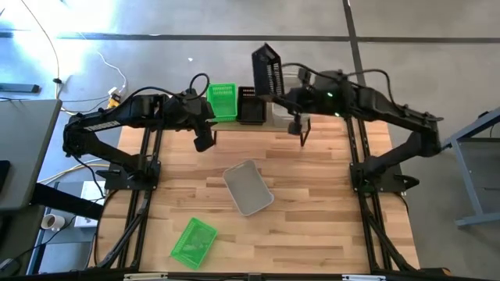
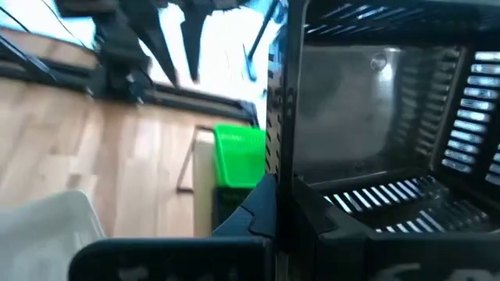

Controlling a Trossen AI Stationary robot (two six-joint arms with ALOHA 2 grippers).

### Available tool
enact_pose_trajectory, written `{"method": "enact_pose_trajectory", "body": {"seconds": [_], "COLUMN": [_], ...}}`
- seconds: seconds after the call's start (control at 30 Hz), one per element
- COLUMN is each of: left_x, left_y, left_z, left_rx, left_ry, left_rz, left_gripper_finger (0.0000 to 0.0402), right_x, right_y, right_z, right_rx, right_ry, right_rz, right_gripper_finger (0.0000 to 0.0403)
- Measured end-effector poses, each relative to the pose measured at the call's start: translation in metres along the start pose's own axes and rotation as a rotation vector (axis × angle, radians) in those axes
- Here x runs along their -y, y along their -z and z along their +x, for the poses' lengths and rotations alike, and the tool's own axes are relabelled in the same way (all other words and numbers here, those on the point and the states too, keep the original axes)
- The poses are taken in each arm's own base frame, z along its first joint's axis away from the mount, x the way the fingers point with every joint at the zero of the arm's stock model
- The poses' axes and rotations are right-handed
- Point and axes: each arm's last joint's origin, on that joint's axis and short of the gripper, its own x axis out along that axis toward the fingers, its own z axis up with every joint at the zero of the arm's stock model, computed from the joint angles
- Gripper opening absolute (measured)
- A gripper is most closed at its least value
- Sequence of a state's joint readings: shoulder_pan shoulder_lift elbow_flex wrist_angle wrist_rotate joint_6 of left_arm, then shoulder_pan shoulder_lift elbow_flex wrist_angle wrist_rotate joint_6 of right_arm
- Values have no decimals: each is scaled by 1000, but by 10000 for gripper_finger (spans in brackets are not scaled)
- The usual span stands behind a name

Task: Stack baskets on shelf by color
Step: Stack the black bin on top of the black bins on the shelf

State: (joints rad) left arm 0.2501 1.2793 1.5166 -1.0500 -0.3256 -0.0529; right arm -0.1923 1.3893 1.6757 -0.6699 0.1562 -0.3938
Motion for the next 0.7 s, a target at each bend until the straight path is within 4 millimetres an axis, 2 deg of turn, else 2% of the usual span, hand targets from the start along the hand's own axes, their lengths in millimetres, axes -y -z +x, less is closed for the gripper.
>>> {"method": "enact_pose_trajectory", "body": {"seconds": [0.2,0.5,0.7], "left_x": [0,0,0], "left_y": [0,0,0], "left_z": [0,0,1], "left_rx": [-1,-2,-2], "left_ry": [0,0,0], "left_rz": [-7,-5,-5], "left_gripper_finger": [86,86,86], "right_x": [10,4,0], "right_y": [2,4,7], "right_z": [30,78,98], "right_rx": [-155,-414,-493], "right_ry": [-18,-80,-108], "right_rz": [-1,-2,-2], "right_gripper_finger": [0,0,0]}}
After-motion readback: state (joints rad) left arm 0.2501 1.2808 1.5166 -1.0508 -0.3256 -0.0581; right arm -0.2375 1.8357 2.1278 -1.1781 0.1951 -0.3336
